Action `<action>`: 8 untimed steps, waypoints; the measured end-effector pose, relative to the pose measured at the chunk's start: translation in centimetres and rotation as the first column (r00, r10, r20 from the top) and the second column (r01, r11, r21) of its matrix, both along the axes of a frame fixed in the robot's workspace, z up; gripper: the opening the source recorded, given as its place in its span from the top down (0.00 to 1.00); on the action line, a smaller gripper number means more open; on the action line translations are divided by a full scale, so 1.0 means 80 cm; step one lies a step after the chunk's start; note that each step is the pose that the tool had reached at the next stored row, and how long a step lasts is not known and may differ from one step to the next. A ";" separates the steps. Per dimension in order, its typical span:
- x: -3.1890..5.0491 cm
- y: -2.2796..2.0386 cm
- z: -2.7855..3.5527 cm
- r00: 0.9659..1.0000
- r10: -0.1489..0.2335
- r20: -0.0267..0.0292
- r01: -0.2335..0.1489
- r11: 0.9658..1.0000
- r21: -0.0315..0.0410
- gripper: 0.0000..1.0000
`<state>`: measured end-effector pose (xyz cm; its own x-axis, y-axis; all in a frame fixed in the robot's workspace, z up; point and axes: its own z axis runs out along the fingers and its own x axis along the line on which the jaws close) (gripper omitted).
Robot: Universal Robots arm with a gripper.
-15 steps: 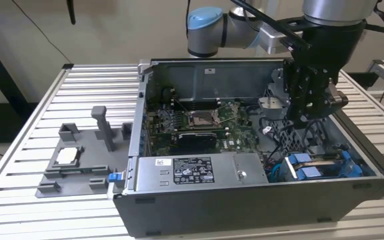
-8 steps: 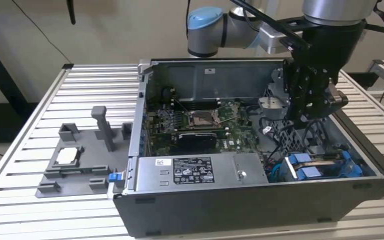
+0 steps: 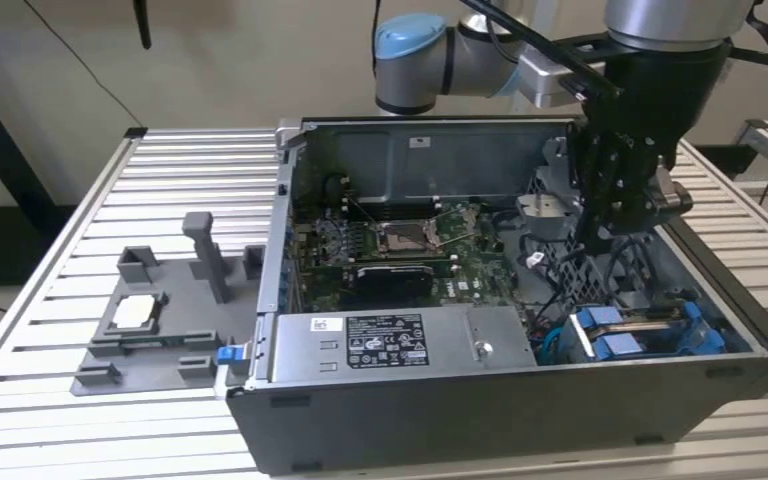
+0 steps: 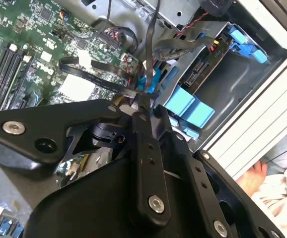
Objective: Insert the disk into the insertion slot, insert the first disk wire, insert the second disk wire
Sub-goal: 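Insert the second disk wire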
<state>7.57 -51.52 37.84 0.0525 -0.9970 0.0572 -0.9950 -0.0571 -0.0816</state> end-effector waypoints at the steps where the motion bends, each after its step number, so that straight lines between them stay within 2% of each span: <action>1: 0.000 0.0000 0.0000 1.000 0.000 0.000 0.000 1.000 0.000 0.78; 2: 0.000 0.0000 0.0001 1.000 0.000 0.000 0.000 1.000 0.000 0.78; 3: 0.000 0.0000 0.0001 1.000 0.000 0.000 0.000 1.000 0.000 0.84; 8: 0.000 0.0000 0.0001 1.000 0.000 0.000 0.000 1.000 0.000 0.84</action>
<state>7.57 -51.52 37.85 0.0525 -0.9970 0.0577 -0.9950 -0.0571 -0.0816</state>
